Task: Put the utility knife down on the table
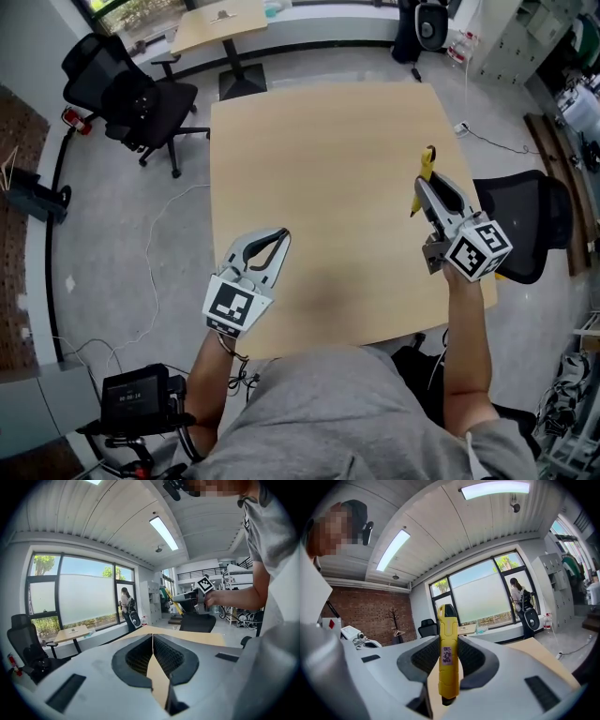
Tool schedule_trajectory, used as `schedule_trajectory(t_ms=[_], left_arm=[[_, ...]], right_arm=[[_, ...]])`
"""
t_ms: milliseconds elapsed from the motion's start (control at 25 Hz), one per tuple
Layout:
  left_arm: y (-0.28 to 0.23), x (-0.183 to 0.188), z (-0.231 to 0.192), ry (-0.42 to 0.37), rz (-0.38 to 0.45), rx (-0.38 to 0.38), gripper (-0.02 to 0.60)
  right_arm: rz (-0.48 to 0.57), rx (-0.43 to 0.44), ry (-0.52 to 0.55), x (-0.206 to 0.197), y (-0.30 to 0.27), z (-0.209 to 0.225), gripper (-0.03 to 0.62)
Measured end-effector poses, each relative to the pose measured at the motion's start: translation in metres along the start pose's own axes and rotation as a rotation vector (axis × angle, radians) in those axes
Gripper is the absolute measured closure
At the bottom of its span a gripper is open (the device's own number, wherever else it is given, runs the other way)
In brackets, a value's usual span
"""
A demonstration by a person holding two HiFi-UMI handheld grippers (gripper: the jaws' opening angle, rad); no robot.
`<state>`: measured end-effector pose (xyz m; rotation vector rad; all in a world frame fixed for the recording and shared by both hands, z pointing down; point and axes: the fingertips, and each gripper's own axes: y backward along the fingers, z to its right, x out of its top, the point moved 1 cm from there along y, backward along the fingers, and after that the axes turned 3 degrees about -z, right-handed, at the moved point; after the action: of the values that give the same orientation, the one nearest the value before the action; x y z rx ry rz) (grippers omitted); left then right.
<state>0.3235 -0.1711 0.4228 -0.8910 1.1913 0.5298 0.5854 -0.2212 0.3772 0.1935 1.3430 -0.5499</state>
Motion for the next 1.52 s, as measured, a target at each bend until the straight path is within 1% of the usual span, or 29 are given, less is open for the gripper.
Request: schedule_trajectory(t_ms=[120,280,360,520,640,840,960,1520], left_arm=[[-0.012,0.003,-0.011,0.014,-0.029,0.006,0.575],[0.004,0.007,-0.007,0.034,-0.045,0.013,0.575],[0.000,0.003,-0.008,0.040,-0.058,0.021,0.575],[-0.037,-0.006,-0.015,0.045,-0.090,0.034,0.575],[-0.062,-0.014,-0.023,0.049,-0.110,0.029,0.575],[-0.095,-0.054,-0.044,0.054,-0.155,0.034,0.575],[-0.096,-0.064,-0.045,0.067,-0.171,0.038,0.575],[-0.096,-0.073,-0.037,0.098,-0.200,0.022,0.575]], right_arm=[[-0.021,0.007,-0.012,0.005,-0.020,0.015,0.474],[-0.042,0.010,-0.012,0.007,-0.027,0.014,0.474],[-0.055,0.013,-0.013,0.002,-0.039,0.025,0.474],[-0.084,0.023,-0.014,-0.012,-0.075,0.078,0.474],[-0.111,0.014,-0.011,-0.022,-0.103,0.113,0.474],[-0.165,0.028,-0.030,-0.080,-0.169,0.162,0.474],[-0.199,0.029,-0.021,-0.096,-0.187,0.173,0.474],[-0.337,-0.003,-0.005,-0.145,-0.238,0.210,0.474]])
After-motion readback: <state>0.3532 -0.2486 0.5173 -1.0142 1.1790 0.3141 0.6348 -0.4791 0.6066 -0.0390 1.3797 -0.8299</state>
